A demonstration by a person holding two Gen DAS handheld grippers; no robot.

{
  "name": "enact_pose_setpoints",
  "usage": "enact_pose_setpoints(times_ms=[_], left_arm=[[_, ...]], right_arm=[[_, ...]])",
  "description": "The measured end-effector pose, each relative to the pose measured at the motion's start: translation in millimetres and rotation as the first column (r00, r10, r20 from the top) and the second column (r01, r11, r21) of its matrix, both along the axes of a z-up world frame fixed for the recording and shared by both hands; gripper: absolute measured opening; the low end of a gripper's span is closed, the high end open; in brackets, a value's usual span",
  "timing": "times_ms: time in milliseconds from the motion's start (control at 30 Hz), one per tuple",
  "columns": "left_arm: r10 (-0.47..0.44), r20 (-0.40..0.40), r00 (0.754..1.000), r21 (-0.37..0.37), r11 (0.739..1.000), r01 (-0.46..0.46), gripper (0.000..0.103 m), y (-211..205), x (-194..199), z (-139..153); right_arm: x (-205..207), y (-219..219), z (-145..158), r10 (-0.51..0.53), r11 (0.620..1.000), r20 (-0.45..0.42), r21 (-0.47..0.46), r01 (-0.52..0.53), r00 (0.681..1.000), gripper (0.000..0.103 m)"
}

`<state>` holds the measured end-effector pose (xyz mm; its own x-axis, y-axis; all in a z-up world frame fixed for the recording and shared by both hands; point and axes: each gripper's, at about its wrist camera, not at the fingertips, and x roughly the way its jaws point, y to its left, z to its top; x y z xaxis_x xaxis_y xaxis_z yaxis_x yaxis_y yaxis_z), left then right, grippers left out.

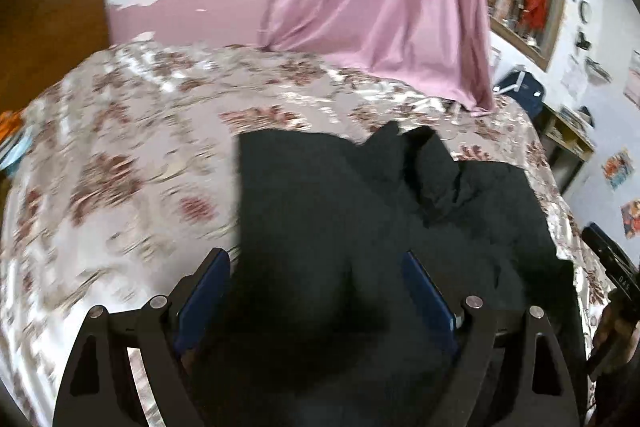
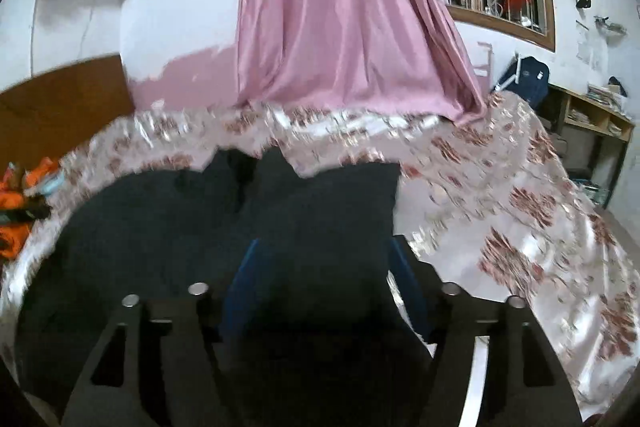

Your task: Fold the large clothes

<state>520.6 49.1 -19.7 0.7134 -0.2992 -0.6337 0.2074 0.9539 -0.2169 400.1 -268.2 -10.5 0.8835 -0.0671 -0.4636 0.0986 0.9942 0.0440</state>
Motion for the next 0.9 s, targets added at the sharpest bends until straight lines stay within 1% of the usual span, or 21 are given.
enact_pose_setpoints(times_ms=[33,100,133,167,200,267,300,333,367,400,467,500,633,733,800,900], left_arm=[[-0.028,-0.01,1.0,-0.027,0.999,0.028,0.087,-9,9,-5],[-0.066,-0.037,0.997,-0.058,0.996,0.063,0.087,-23,23,-15],[-0.083,-0.053,0.995,-0.053,0.995,0.08,0.087,-33,30,-24],[-0.094,-0.059,0.994,-0.036,0.995,0.092,0.088,-39,32,-30],[-0.106,-0.062,0.992,0.001,0.994,0.106,0.089,-48,34,-38],[-0.126,-0.051,0.991,0.097,0.987,0.131,0.097,-61,33,-54],[-0.149,-0.042,0.988,0.154,0.976,0.154,0.098,-68,29,-64],[-0.17,-0.021,0.985,0.214,0.962,0.17,0.1,-76,24,-73],[-0.175,-0.002,0.985,0.24,0.956,0.171,0.102,-79,20,-76],[-0.176,0.014,0.984,0.265,0.95,0.166,0.102,-82,16,-78],[-0.167,0.02,0.986,0.286,0.946,0.155,0.103,-85,15,-82],[-0.163,0.017,0.986,0.29,0.945,0.151,0.103,-86,15,-83],[-0.134,-0.004,0.991,0.318,0.939,0.128,0.103,-90,21,-90],[-0.122,0.004,0.993,0.361,0.926,0.112,0.103,-96,21,-95],[-0.122,0.016,0.992,0.376,0.92,0.107,0.103,-99,18,-97],[-0.123,0.039,0.992,0.397,0.913,0.097,0.103,-101,14,-97]], right_arm=[[10,3,1,0.043,0.999,-0.006,0.027,-0.043,0.999,0.064],[29,10,-6,0.131,0.99,-0.04,0.057,-0.129,0.991,0.064],[46,19,-14,0.197,0.98,-0.091,0.058,-0.193,0.976,0.064],[53,24,-20,0.221,0.975,-0.118,0.054,-0.216,0.968,0.064],[63,30,-30,0.249,0.968,-0.161,0.04,-0.246,0.955,0.064],[77,46,-58,0.283,0.955,-0.261,-0.014,-0.296,0.923,0.065],[81,52,-72,0.283,0.949,-0.311,-0.044,-0.311,0.907,0.069],[84,57,-88,0.274,0.944,-0.36,-0.076,-0.321,0.892,0.077],[83,62,-98,0.271,0.937,-0.369,-0.109,-0.331,0.889,0.08],[79,68,-103,0.264,0.932,-0.353,-0.148,-0.332,0.898,0.081],[74,78,-105,0.24,0.925,-0.338,-0.206,-0.32,0.91,0.084],[71,80,-106,0.234,0.924,-0.327,-0.219,-0.314,0.916,0.084],[66,81,-106,0.237,0.93,-0.312,-0.203,-0.308,0.92,0.088],[72,79,-111,0.24,0.936,-0.328,-0.171,-0.307,0.914,0.09],[76,73,-112,0.235,0.935,-0.329,-0.179,-0.305,0.915,0.09],[80,77,-116,0.22,0.93,-0.328,-0.214,-0.299,0.919,0.09]])
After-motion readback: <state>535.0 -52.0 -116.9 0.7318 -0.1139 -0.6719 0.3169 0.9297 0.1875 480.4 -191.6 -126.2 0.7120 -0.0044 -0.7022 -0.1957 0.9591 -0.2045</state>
